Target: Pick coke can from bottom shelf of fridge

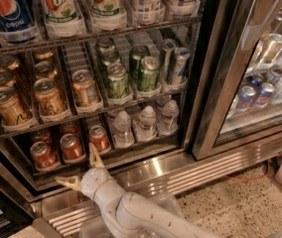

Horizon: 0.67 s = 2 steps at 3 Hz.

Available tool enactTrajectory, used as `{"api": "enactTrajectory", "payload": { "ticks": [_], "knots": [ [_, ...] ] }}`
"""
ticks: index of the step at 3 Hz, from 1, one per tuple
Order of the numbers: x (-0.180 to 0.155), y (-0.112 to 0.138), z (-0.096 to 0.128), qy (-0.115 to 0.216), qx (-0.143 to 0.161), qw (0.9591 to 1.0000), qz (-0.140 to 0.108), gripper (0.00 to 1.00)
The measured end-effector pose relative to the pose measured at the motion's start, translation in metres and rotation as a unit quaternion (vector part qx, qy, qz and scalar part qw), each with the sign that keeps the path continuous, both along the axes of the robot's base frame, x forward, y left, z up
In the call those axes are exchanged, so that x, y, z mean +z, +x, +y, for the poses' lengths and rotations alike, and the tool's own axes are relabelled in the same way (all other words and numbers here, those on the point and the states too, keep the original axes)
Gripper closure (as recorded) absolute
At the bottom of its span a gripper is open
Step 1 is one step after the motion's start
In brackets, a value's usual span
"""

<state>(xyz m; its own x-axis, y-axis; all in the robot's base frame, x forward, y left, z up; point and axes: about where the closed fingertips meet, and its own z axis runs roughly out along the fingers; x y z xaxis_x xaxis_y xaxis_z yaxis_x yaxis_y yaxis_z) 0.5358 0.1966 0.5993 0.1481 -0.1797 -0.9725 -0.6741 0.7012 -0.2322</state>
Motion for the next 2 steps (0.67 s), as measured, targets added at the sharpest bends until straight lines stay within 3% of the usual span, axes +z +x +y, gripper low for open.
{"api": "enactTrajectory", "payload": {
  "ticks": [1,2],
  "knots": [
    [0.0,0.0,0.0,0.0,0.0,1.0,0.0,0.0],
    [-0.003,0.005,0.011,0.016,0.008,0.9998,-0.006,0.14]
  ]
}}
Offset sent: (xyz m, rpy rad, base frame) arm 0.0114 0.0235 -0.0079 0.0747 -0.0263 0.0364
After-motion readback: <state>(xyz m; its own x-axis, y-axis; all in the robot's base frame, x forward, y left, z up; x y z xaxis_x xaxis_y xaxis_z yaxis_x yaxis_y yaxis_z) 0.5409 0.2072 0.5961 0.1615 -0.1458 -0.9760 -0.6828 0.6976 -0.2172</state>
